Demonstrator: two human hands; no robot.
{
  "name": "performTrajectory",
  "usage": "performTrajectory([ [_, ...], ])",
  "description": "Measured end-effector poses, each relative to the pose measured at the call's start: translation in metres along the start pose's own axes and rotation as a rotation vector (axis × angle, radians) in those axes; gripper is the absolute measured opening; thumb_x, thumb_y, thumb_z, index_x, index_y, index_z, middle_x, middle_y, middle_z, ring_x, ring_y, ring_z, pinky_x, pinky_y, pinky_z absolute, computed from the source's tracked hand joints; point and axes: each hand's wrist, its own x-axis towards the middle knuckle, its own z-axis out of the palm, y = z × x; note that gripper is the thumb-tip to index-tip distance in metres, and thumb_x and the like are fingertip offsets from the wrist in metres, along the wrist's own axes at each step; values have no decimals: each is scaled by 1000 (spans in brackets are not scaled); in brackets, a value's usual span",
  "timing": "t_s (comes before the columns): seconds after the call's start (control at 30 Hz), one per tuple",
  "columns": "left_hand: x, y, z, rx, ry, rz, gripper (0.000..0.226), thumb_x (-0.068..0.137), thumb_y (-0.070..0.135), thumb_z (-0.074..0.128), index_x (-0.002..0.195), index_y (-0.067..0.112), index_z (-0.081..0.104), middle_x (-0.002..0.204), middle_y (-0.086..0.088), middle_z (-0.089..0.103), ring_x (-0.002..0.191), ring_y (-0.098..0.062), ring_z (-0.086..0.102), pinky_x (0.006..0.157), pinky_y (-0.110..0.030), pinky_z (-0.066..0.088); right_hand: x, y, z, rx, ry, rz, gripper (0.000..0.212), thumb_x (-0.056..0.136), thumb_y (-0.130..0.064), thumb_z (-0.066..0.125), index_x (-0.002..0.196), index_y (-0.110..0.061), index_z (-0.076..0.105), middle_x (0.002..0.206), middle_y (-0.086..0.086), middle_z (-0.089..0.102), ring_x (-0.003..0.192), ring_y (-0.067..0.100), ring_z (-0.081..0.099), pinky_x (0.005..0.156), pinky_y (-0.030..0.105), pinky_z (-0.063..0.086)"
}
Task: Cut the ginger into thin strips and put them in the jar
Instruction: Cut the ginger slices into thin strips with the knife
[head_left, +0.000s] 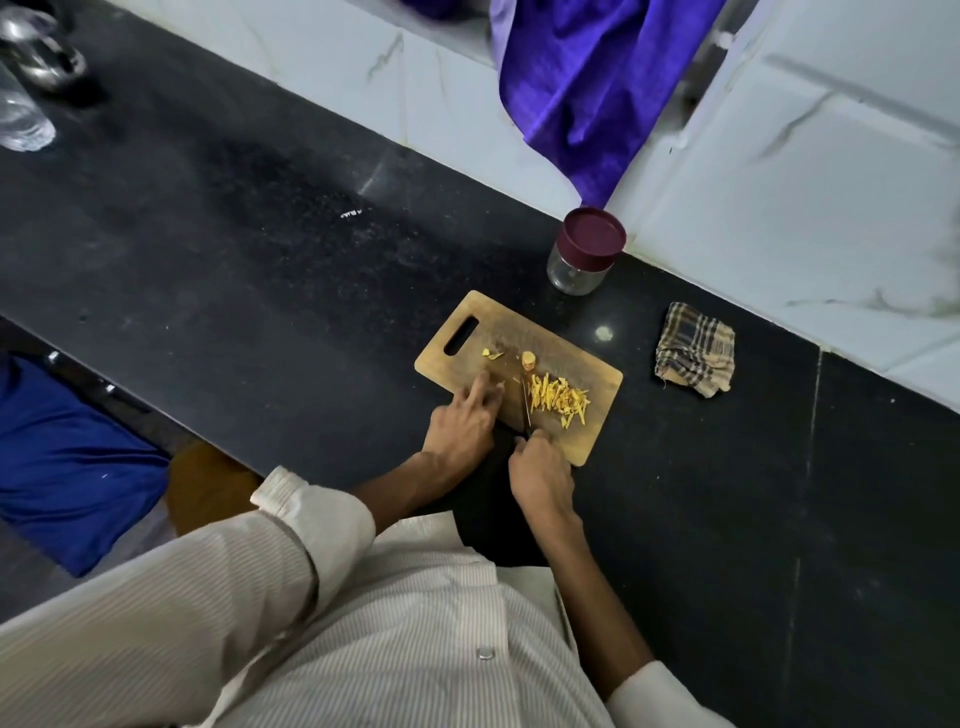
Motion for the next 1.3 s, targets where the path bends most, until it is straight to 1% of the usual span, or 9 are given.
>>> performTrajectory([
  [0.13,0,-8,4,-128,83,0,54,95,16,44,147,23,33,152,-2,19,128,-26,43,84,-41,53,0,9,-7,48,13,39,32,106,-28,41,124,-5,53,121,17,62,114,35,59,78,34,39],
  [0.27,0,-16,7,-223,122,26,50,94,12,45,143,21,42,152,4,25,126,-21,47,81,-38,55,-3,14,-9,46,10,63,33,106,-30,41,125,-7,54,120,13,62,113,31,60,76,33,39],
  [0.4,0,-19,10,-231,148,28,52,92,9,46,143,17,41,152,4,27,126,-17,47,80,-31,53,-3,7,-1,51,-21,6,34,105,-31,42,125,-7,54,119,13,63,110,29,61,83,39,48],
  [0.63,1,-19,15,-230,199,17,51,92,7,46,142,12,43,151,1,33,128,-17,46,78,-30,55,-3,-2,4,-6,-74,-94,35,106,-30,41,126,-5,54,123,15,61,116,32,58,85,37,44],
  [0.77,0,-20,18,-235,202,21,51,91,8,46,143,12,43,151,1,33,130,-17,45,80,-34,56,0,3,4,53,-84,-34,35,105,-31,41,127,-6,55,124,16,61,115,32,59,91,41,47],
  [0.97,0,-21,18,-233,229,23,51,93,9,46,143,13,42,152,1,33,129,-18,45,79,-30,53,8,21,-11,151,-46,23,34,105,-34,42,123,-9,56,115,12,62,104,30,62,89,48,53],
  [1.07,2,-21,19,-255,239,28,49,92,9,48,141,14,46,149,1,36,124,-18,50,80,-30,53,6,22,-11,184,-50,-8,33,105,-36,42,121,-11,56,113,10,62,103,27,62,89,47,52],
  [1.17,11,-23,13,-366,245,14,36,94,12,49,129,14,57,139,1,47,108,-20,60,83,-36,55,7,20,-7,194,-59,-53,31,104,-36,43,117,-11,57,110,9,63,101,27,63,89,47,52],
  [1.3,34,-25,1,-440,302,-28,25,96,20,52,118,16,64,121,1,54,95,-16,61,73,-38,55,9,21,-5,212,-57,-82,30,104,-34,44,115,-9,57,111,10,63,103,28,61,88,44,50],
])
